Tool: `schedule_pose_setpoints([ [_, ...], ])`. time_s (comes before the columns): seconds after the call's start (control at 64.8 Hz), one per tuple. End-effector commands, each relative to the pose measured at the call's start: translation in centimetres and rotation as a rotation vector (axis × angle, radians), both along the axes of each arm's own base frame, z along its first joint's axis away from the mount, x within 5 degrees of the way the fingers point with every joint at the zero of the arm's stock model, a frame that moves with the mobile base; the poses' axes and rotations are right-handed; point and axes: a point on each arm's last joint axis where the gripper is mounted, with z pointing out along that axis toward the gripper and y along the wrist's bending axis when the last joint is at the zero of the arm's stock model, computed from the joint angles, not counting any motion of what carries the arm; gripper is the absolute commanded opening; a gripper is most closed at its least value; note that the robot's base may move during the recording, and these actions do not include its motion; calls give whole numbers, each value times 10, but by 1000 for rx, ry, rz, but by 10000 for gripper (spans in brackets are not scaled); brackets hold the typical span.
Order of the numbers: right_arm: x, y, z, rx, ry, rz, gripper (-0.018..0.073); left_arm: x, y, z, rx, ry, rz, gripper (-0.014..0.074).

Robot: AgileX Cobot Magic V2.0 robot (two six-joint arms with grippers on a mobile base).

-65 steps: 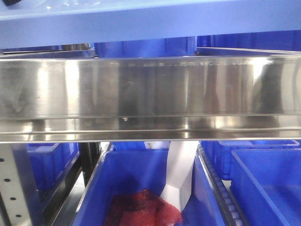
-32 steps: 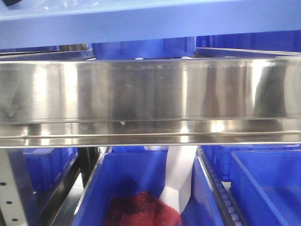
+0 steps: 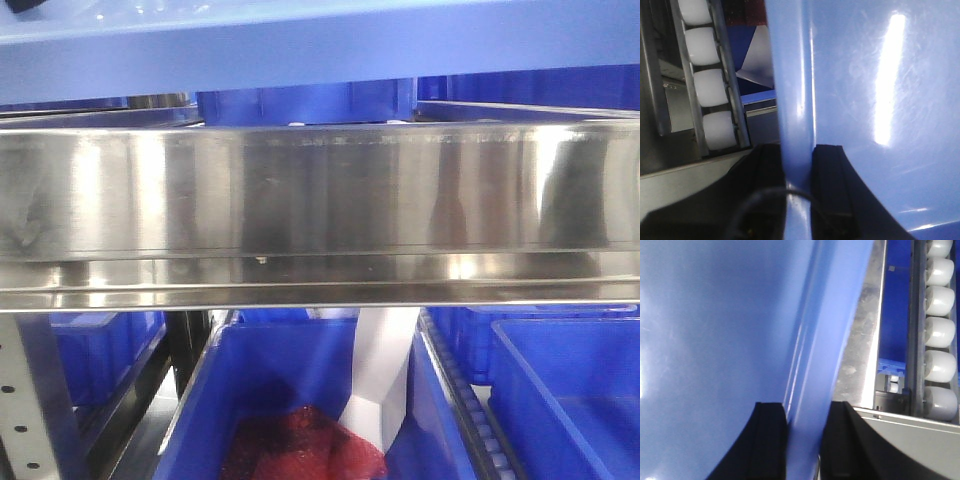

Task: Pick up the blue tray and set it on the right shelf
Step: 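Drive up to the metal shelf rack holding the tray aloft, then lower the held tray onto the roller shelf with both grippers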

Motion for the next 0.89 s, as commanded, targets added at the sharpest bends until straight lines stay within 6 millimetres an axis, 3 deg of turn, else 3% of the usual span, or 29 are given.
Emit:
schedule_pose_setpoints([
  [0.0, -1, 0, 19, 51, -125, 38, 57, -16, 2, 12, -8, 39, -59, -48],
  [0.293, 1, 2, 20, 67, -148, 43, 57, -16, 2, 12, -6, 35, -62, -48],
  [0.555, 12, 9, 36, 92, -208, 62, 57, 5, 1, 27, -4, -65, -54, -48],
  [0.71, 36, 14, 54, 84, -251, 53, 57, 32, 4, 47, -1, -145, 5, -48],
  [0.88, 80, 13, 56, 68, -240, -17, 57, 69, 6, 45, -6, -172, 62, -48],
])
